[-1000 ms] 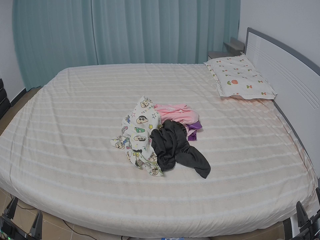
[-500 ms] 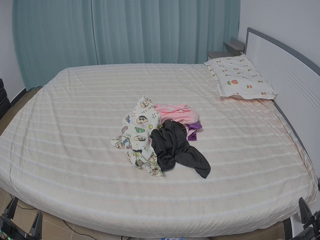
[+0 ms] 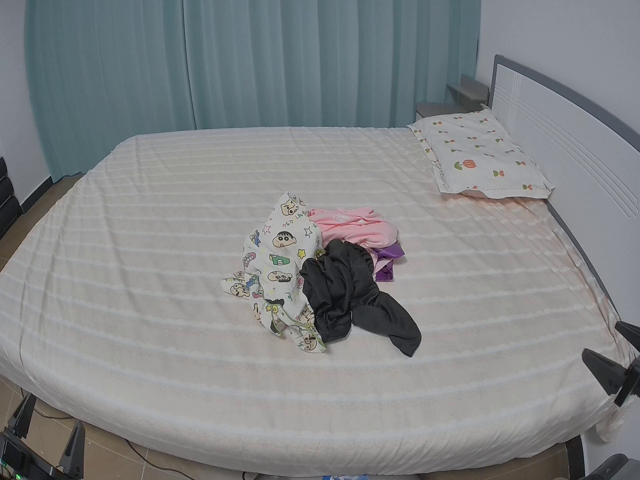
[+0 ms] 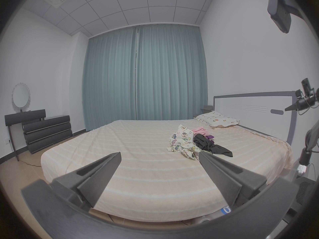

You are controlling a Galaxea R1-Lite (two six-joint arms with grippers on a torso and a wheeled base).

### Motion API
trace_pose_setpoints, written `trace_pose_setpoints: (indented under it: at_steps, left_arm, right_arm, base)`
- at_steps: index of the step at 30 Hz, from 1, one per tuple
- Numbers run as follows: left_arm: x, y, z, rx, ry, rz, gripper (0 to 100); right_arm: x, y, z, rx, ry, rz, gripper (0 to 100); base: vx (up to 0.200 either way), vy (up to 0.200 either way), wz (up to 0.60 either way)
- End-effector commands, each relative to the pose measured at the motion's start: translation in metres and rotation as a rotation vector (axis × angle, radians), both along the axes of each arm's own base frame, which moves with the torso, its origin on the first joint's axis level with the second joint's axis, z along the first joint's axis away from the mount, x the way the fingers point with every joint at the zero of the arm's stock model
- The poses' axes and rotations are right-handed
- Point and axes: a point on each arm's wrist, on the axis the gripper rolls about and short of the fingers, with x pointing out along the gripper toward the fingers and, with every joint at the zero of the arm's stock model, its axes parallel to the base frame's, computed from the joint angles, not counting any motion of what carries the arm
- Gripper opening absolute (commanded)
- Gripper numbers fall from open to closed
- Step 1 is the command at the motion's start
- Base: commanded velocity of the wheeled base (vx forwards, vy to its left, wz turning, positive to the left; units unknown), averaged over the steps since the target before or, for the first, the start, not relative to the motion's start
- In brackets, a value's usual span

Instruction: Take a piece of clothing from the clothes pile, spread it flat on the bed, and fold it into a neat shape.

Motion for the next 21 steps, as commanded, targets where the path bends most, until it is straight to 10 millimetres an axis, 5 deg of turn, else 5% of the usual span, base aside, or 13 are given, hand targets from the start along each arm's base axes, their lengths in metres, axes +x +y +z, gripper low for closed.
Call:
trace_pose_setpoints:
  at_steps: [1,11,21]
  left_arm:
    - [0.001,0.000,-0.005,0.004,0.008,0.004,100]
    - [0.001,0.000,-0.005,-0.001,0.009,0.004,100]
    - [0.001,0.000,-0.005,0.001,0.009,0.004,100]
  right_arm:
    - [0.172,0.065,-0.078,0.051,0.415,0.148,100]
    - [0.272,0.143,-0.143,0.102,0.389,0.041,100]
    - [0.318,0.186,-0.190,0.138,0.426,-0.001,100]
  base:
    - [0.000,0.000,0.00]
    - [0.000,0.000,0.00]
    - [0.000,0.000,0.00]
